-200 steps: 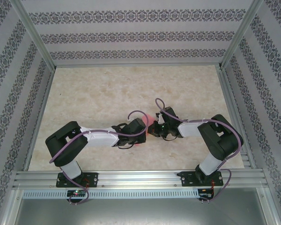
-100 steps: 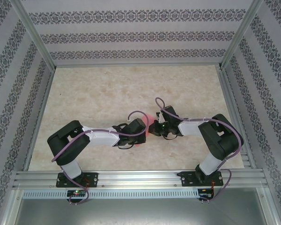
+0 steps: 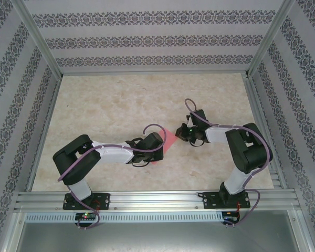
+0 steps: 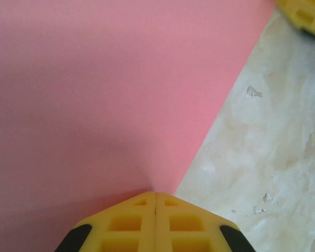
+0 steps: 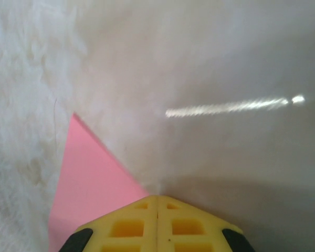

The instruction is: Fold a paper plane with a square sheet of paper (pick it up from the middle)

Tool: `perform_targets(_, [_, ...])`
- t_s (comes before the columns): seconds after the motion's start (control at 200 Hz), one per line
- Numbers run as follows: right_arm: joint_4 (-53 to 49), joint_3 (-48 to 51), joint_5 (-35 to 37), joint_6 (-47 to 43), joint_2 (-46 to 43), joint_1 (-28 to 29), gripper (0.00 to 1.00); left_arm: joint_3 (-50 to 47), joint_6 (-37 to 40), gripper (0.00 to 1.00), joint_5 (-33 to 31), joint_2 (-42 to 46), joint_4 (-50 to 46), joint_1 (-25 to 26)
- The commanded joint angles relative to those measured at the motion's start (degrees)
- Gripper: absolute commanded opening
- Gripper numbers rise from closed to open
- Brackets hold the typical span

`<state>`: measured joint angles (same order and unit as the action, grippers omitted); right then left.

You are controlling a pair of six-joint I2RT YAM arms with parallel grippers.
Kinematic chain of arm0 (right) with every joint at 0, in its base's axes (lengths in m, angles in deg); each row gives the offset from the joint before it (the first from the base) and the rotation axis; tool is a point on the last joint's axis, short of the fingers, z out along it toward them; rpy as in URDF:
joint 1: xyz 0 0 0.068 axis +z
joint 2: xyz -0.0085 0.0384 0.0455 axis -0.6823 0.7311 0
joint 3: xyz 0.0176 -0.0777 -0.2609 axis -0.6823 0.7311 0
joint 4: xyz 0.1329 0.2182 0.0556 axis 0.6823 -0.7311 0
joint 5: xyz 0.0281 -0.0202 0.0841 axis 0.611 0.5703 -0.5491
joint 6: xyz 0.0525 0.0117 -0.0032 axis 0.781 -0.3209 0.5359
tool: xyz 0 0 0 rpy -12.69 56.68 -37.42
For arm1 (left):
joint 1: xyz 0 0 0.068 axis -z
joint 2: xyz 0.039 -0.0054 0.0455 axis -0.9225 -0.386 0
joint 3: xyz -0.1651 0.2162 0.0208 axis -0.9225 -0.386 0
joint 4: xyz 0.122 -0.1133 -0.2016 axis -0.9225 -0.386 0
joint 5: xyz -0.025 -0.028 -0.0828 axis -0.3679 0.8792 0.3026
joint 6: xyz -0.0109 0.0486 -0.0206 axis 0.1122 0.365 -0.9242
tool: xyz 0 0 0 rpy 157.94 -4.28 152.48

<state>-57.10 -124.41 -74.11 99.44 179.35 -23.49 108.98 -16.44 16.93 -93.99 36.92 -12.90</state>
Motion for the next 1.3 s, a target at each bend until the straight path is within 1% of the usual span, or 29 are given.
perform_targets(0.0, [-1.40, -1.02, 4.36, -2.31, -3.65, -0.79, 0.00, -2.12, -1.12, 0.00, 2.15, -1.87, -7.47, -0.34])
perform_targets(0.095, [-1.33, 0.25, 2.18, -2.75, -7.80, 0.64, 0.00, -2.16, -1.08, 0.00, 2.15, -1.81, -7.22, -0.34])
perform_targets(0.215, [-0.72, 2.73, 0.75, -1.96, -11.02, 5.03, 0.00, -1.78, -1.19, 0.00, 2.15, -2.01, -6.85, -0.34])
perform_targets(0.315, [1.26, 4.30, -0.76, 0.06, -10.27, 8.05, 0.00, -1.65, -1.29, 0.00, 2.23, -2.13, -6.55, -0.36])
perform_targets(0.425, [3.44, 4.71, -2.35, 1.16, -7.69, 9.43, 0.00, -1.59, -1.30, 0.00, 2.33, -2.13, -6.46, -0.43])
perform_targets(0.55, [4.30, 3.69, -4.31, 0.87, -3.71, 9.52, 0.00, -1.68, -1.35, 0.00, 2.34, -1.96, -6.30, -0.45])
perform_targets(0.714, [2.98, 2.93, -4.23, -0.24, -0.37, 9.49, 0.00, -1.51, -0.20, 0.00, 3.38, -0.72, -4.74, -0.77])
perform_targets(0.849, [-1.05, 2.00, -3.07, -2.14, 2.26, 8.81, 0.00, -0.02, 3.55, 0.00, 7.09, 1.29, -1.12, -2.32])
perform_targets(0.994, [-3.32, 1.62, -2.25, -3.44, 3.41, 7.94, 0.00, 1.13, 6.70, 0.05, 11.86, 3.08, 3.90, -4.09])
perform_targets(1.119, [-3.62, 1.59, -2.33, -3.72, 3.23, 7.67, 0.00, 1.84, 8.37, 0.07, 13.42, 1.81, 6.88, -4.64])
perform_targets(1.299, [-3.69, 1.18, -3.08, -3.81, 3.50, 7.54, 0.00, 2.22, 9.51, 0.05, 14.01, -1.70, 9.97, -5.67])
